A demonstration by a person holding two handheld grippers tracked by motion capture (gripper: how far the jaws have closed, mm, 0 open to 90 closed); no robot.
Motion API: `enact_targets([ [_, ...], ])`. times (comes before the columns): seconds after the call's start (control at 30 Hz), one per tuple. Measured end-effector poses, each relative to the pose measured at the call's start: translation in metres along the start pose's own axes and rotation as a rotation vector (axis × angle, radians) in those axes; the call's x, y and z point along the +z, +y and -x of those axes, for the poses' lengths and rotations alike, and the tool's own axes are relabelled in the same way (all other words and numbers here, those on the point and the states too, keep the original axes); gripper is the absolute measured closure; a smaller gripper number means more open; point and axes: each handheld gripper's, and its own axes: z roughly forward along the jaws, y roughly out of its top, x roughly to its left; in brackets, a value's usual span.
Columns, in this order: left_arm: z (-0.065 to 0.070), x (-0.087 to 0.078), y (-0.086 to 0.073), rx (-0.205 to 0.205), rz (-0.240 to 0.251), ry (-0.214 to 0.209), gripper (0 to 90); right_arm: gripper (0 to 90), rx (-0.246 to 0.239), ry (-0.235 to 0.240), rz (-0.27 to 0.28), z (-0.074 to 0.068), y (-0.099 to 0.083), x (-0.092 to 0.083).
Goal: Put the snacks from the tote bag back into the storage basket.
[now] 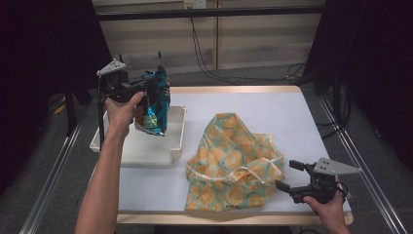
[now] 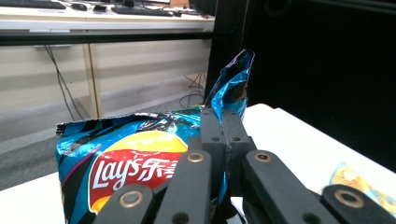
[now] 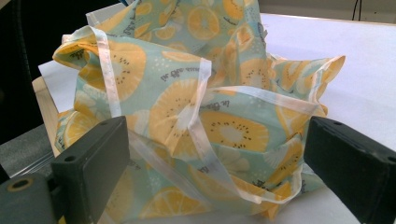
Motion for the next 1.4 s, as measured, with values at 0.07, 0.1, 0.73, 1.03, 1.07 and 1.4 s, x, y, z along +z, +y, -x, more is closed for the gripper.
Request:
enact_targets([
  [0.07, -0.001, 0.003, -0.002, 0.000, -0.015, 0.003, 90.0, 6.4, -0.001, 0.001, 0.011, -0.001, 0.000, -0.002],
  [0.1, -0.002, 0.004, -0.003, 0.008, -0.021, 0.008, 90.0, 6.3, -0.010, 0.004, 0.016, -0.002, 0.001, -0.002],
  [0.73, -0.026, 0.032, -0.022, -0.025, -0.045, 0.049, 90.0, 0.0, -0.026, 0.037, 0.036, 0.000, 0.000, -0.005],
  [1.03, -0.029, 0.051, -0.035, -0.032, -0.045, 0.036, 90.0, 0.0, -0.030, 0.028, 0.032, 0.001, -0.001, -0.004],
  [1.07, -0.029, 0.052, -0.036, -0.029, -0.048, 0.040, 90.0, 0.0, -0.028, 0.026, 0.035, 0.001, -0.002, -0.004],
  [1.4, -0.018, 0.067, -0.045, 0.020, -0.079, 0.026, 89.3, 0.0, -0.030, 0.037, 0.022, 0.002, -0.002, -0.005],
])
